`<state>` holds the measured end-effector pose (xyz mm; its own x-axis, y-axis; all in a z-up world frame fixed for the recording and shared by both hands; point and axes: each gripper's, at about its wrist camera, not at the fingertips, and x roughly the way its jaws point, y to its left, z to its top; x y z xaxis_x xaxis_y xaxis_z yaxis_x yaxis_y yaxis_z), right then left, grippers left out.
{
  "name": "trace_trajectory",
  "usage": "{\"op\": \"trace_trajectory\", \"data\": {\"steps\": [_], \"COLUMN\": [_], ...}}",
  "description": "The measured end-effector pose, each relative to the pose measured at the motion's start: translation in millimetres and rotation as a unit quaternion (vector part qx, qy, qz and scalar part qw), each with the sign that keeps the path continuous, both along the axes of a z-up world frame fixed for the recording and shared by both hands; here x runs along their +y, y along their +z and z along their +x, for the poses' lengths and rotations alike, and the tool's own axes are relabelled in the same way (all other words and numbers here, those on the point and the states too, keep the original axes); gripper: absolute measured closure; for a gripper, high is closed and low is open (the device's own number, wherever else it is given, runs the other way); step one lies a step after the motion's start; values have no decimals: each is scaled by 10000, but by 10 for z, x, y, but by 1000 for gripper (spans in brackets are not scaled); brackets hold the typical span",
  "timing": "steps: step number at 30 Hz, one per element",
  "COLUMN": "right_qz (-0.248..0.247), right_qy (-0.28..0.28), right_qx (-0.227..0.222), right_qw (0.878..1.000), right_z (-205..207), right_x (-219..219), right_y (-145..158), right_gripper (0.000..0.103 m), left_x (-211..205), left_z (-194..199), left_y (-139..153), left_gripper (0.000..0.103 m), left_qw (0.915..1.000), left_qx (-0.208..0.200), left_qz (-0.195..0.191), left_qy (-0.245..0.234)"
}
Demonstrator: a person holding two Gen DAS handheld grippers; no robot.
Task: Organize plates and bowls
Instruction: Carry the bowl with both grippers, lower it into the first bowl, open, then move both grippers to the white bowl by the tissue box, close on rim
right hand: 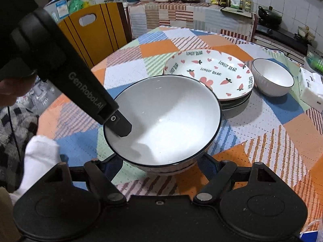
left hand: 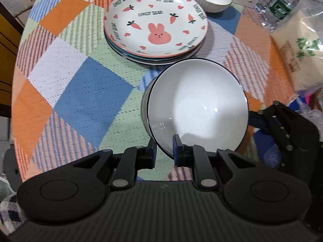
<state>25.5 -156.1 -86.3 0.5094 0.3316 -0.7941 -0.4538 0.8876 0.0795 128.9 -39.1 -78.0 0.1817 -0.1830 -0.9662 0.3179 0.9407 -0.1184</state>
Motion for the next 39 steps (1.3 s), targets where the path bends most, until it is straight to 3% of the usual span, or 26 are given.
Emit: {"op": "trace_trajectory", "data": {"steps": [3, 11, 25, 39], "right_qz": [-198, -336, -380, -139], "right_qy": [86, 74, -199, -973], "right_qx": [-72, -169, -374, -415], "right_qw": [9997, 9993, 9984, 9943], "right_z": [-14, -38, 23, 411], "right_x": [55, 23, -479, -996], "right_y": [-30, 31, 549, 798], "right_gripper": [18, 19, 17, 16], "left_x": [-77, -97, -208, -589], "left_z": [-19, 45, -6, 317], "left_y": [-50, -76, 658, 941], "left_gripper": [86, 82, 67, 52], "left_qw": [9991, 9993, 9937, 9906], "left_qx": [-205, -96, -711, -978], "left_qz": [366, 354, 547, 280], "left_qy": [-117, -90, -667, -911]}}
